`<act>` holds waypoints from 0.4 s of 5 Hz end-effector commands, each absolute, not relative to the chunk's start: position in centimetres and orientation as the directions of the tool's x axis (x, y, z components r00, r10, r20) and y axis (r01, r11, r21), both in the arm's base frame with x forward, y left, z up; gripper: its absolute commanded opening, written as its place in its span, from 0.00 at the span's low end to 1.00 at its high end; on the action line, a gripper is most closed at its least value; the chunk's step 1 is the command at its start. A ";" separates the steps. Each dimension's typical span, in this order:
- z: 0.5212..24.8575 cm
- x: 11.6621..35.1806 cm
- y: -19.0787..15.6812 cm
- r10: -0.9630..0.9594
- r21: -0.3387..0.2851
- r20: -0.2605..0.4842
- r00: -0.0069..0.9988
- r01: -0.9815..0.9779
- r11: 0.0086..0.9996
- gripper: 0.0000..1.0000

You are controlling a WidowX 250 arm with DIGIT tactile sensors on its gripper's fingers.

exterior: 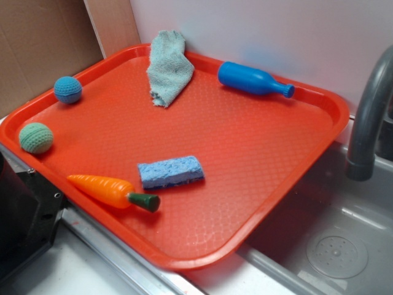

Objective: Grab the blue ball.

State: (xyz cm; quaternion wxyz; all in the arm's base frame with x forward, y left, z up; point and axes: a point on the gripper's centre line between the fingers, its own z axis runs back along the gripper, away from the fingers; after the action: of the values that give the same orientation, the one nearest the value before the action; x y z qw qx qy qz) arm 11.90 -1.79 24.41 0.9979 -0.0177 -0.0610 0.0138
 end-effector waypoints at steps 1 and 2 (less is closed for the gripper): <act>24.4 11.9 -1.8 0.030 -0.037 0.121 0.992 -0.025 0.999 1.00; 19.8 15.3 3.2 0.260 0.094 0.067 0.963 -0.266 0.959 1.00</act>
State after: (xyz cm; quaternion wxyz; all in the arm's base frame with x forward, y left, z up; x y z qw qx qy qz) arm 15.26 3.19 19.02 0.9890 0.0517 -0.0112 0.1381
